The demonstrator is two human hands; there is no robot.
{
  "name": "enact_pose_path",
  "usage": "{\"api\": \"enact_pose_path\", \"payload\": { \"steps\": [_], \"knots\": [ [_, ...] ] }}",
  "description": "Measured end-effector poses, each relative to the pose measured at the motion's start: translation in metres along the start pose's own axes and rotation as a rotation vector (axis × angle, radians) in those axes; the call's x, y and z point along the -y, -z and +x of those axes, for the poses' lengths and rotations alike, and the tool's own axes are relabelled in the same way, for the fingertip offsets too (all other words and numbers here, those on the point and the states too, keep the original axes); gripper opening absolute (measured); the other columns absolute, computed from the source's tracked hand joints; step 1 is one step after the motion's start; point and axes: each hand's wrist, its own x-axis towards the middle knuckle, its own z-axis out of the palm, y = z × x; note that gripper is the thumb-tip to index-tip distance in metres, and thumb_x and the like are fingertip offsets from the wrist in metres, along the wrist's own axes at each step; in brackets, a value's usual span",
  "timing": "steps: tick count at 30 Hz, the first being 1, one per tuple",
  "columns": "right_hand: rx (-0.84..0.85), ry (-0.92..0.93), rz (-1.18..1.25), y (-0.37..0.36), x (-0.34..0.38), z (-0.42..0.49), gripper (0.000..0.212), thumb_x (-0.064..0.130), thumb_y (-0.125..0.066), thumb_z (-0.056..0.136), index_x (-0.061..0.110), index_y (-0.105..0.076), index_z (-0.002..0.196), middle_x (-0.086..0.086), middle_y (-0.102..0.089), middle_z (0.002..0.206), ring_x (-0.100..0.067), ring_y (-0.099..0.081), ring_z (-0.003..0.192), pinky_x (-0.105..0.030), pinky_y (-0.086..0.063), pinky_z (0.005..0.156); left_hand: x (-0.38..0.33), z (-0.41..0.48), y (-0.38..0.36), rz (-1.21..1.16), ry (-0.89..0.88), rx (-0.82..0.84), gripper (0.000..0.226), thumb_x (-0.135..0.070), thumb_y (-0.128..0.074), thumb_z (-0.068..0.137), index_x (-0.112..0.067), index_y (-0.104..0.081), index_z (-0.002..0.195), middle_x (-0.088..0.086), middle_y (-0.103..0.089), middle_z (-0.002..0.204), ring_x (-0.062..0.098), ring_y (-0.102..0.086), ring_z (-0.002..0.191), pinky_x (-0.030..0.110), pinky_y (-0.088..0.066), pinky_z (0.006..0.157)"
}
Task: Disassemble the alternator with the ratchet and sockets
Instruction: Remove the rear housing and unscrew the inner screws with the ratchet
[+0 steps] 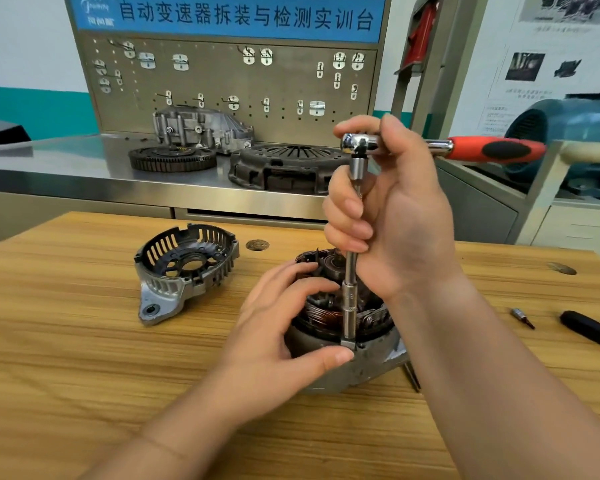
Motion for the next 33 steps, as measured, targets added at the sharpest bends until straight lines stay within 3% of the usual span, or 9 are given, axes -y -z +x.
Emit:
{"api": "enact_pose_path", "payload": {
  "steps": [5,9,11,14,18,23,26,31,33],
  "knots": [
    [-0.023,0.062,-0.043,0.003,0.005,-0.004,0.026,0.033,-0.039,0.092,0.017,-0.059,0.089,0.001,-0.039,0.049,-0.01,-0.027,0.037,-0.015,-0.023,0.038,-0.012,-0.005,-0.008,0.034,0.069,-0.045,0.057,-0.07,-0.061,0.063,-0.065,-0.04,0.115,-0.036,-0.025,0.142,-0.005,-0.013,0.139,0.022,-0.015,0.106],
    [-0.098,0.127,-0.096,0.007,0.008,-0.007,0.024,0.03,-0.041,0.091,0.013,-0.058,0.09,0.001,-0.043,0.05,-0.011,-0.032,0.037,-0.017,-0.026,0.038,-0.023,-0.008,-0.011,0.085,0.096,-0.06,0.061,-0.073,-0.055,0.062,-0.067,-0.033,0.119,-0.042,-0.003,0.146,-0.015,0.0,0.136,0.021,-0.012,0.103],
    [-0.135,0.187,-0.131,0.008,0.009,-0.008,0.021,0.026,-0.042,0.091,0.011,-0.057,0.088,0.0,-0.046,0.051,-0.013,-0.035,0.037,-0.018,-0.028,0.039,-0.027,-0.004,-0.01,0.102,0.032,-0.061,0.056,-0.069,-0.054,0.069,-0.06,-0.038,0.121,-0.037,-0.012,0.148,-0.009,-0.006,0.139,0.027,-0.016,0.107],
    [-0.144,0.31,-0.209,0.009,0.009,-0.009,0.018,0.021,-0.042,0.091,0.01,-0.054,0.085,-0.002,-0.05,0.054,-0.016,-0.039,0.037,-0.02,-0.032,0.04,-0.032,0.009,-0.007,0.087,-0.096,-0.059,0.042,-0.055,-0.049,0.087,-0.035,-0.053,0.124,-0.021,-0.045,0.137,0.004,-0.031,0.137,0.043,-0.032,0.111],
    [-0.12,0.37,-0.311,0.012,0.007,-0.008,0.019,0.021,-0.039,0.096,0.009,-0.053,0.09,-0.008,-0.057,0.063,-0.02,-0.047,0.039,-0.022,-0.038,0.041,-0.031,0.021,-0.011,0.098,-0.173,-0.048,0.04,-0.042,-0.034,0.097,-0.022,-0.061,0.12,-0.017,-0.058,0.125,0.015,-0.04,0.13,0.042,-0.036,0.104],
    [-0.008,0.182,-0.078,0.017,0.004,-0.007,0.041,0.037,-0.028,0.099,0.009,-0.058,0.095,-0.007,-0.063,0.073,-0.018,-0.057,0.047,-0.023,-0.041,0.045,-0.024,0.018,-0.017,0.012,-0.222,-0.089,0.024,-0.039,-0.034,0.096,-0.031,-0.056,0.091,-0.027,-0.057,0.113,0.013,-0.044,0.125,0.038,-0.038,0.101],
    [0.085,0.037,0.119,0.016,0.002,-0.003,0.05,0.041,-0.023,0.101,0.01,-0.061,0.091,-0.005,-0.064,0.074,-0.015,-0.057,0.047,-0.019,-0.041,0.044,-0.021,0.018,-0.016,-0.04,-0.226,-0.094,0.02,-0.039,-0.038,0.095,-0.034,-0.057,0.097,-0.03,-0.054,0.108,0.01,-0.049,0.119,0.041,-0.044,0.094],
    [0.156,-0.177,0.301,0.012,0.006,0.004,0.045,0.045,-0.037,0.087,0.013,-0.067,0.078,-0.001,-0.063,0.069,-0.013,-0.056,0.047,-0.017,-0.038,0.042,-0.027,0.021,-0.005,-0.251,-0.161,-0.005,0.03,-0.048,-0.04,0.094,-0.033,-0.059,0.11,-0.018,-0.061,0.112,0.012,-0.054,0.114,0.045,-0.042,0.098],
    [0.146,-0.192,0.291,0.013,0.007,0.004,0.046,0.045,-0.036,0.087,0.014,-0.067,0.077,0.0,-0.063,0.069,-0.013,-0.056,0.052,-0.019,-0.041,0.046,-0.031,0.025,0.001,-0.311,-0.181,0.071,0.027,-0.037,-0.044,0.094,-0.021,-0.062,0.106,-0.019,-0.063,0.11,0.014,-0.057,0.112,0.049,-0.04,0.101]
  ]
}}
